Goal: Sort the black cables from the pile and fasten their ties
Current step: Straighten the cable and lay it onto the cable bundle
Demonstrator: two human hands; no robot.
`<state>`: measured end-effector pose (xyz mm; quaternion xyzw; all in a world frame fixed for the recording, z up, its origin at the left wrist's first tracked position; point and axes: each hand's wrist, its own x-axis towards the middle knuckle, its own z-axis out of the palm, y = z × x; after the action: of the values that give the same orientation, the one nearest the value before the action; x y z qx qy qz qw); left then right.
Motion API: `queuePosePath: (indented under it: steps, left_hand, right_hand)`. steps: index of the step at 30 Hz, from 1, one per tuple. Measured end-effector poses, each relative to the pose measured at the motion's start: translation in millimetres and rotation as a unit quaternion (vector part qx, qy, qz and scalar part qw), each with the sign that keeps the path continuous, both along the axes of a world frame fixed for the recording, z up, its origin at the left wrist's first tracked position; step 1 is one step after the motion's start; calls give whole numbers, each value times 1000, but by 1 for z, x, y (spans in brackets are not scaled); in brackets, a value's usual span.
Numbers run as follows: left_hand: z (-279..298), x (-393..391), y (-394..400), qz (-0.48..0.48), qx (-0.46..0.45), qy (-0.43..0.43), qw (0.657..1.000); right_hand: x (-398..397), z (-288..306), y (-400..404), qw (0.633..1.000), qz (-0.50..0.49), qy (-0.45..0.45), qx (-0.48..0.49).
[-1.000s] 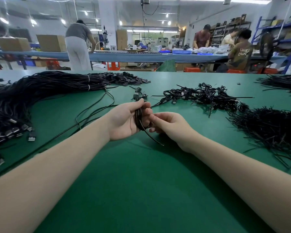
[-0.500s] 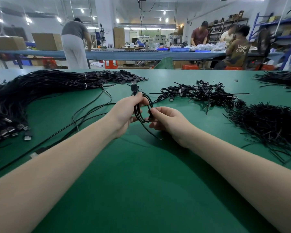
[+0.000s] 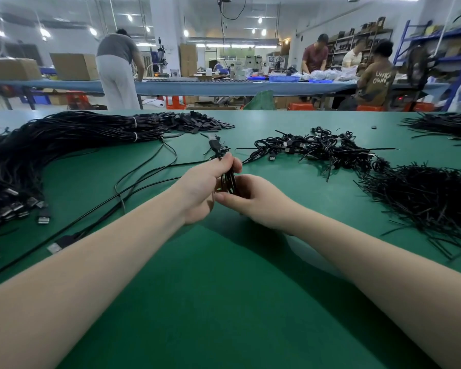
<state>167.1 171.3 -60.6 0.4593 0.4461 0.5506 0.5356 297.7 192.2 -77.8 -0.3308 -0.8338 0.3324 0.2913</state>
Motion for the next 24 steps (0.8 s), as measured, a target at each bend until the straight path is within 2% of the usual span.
queuePosePath:
  steps: [4,7,9,11,13,14,15,16,18,19,22,24]
  left_hand:
    - [-5,3,0,37,16,57,998]
    - [-8,4,0,34,13,74,997]
    - [-8,3,-1,18,4,86,996]
    - [-5,1,-3,32,-5,116,993]
    - [-5,-4,-2,130,22,207,969]
    - [-7,-8,-2,196,65,298,932]
    - [-10,-12,-2,258,127,409,866]
    - [-14,-15,-3,292,198,511,784]
    - [-24,-17,-4,276,307,659,628]
    - [-28,-17,-4,254,338,703,572]
    - [-31,-18,-3,176,369,798,443]
    - [-26,-20,-5,150,390,815,402]
  right_hand:
    - [-5,-5,-3,974,-94,-164,127]
    - [-2,-12,0,916,-156,-249,273]
    - [2,-15,7,886,-184,-256,340]
    - [9,-16,15,883,-206,-265,328]
    - [16,-20,24,887,-213,-284,295]
    - [19,-22,26,887,-211,-293,289]
    - [20,-24,28,886,-207,-297,290]
    - [21,-26,28,887,-200,-296,291]
    - [20,-26,28,891,-184,-291,294]
    - [19,-25,29,891,-179,-293,298]
    - [20,-23,29,890,-142,-319,294]
    - [21,-19,29,898,-105,-340,257]
